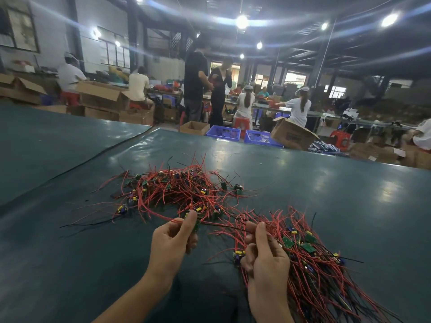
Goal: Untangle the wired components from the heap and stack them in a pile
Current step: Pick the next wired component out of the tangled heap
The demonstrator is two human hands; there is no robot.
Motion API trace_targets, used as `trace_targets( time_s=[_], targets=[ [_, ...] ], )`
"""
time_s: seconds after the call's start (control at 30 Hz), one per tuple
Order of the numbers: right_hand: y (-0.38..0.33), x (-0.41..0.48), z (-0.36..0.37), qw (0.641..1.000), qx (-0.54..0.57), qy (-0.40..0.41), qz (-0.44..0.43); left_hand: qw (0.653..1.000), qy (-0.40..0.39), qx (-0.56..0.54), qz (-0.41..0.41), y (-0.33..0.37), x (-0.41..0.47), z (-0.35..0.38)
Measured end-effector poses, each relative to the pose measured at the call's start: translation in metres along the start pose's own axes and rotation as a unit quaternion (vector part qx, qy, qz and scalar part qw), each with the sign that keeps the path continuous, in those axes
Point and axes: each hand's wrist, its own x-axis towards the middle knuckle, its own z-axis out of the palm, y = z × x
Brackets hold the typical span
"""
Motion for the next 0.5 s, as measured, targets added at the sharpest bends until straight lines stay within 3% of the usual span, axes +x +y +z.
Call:
trace_targets(
  time_s=[0.1, 0.2, 0.37, 0.5],
  targets=[
    [0.001, -0.003, 0.0, 0.996, 0.054, -0.069, 0.007, 0.996, -0.004, -0.072, -0.046, 0.003, 0.004, -0.003],
    [0.002, -0.002, -0.002, 0.995, 0.051, -0.077, 0.028, 0.98, -0.102, -0.133, -0.108, 0.01, 0.005, -0.005],
    [0.013, -0.01, 0.007, 0.978, -0.139, -0.141, 0.066, 0.934, -0.298, -0.093, -0.174, 0.012, -0.008, 0.001],
    [0.016, -0.016, 0.013, 0.974, -0.13, -0.173, 0.07, 0.925, -0.325, -0.031, -0.196, 0.013, -0.013, 0.003]
  ],
)
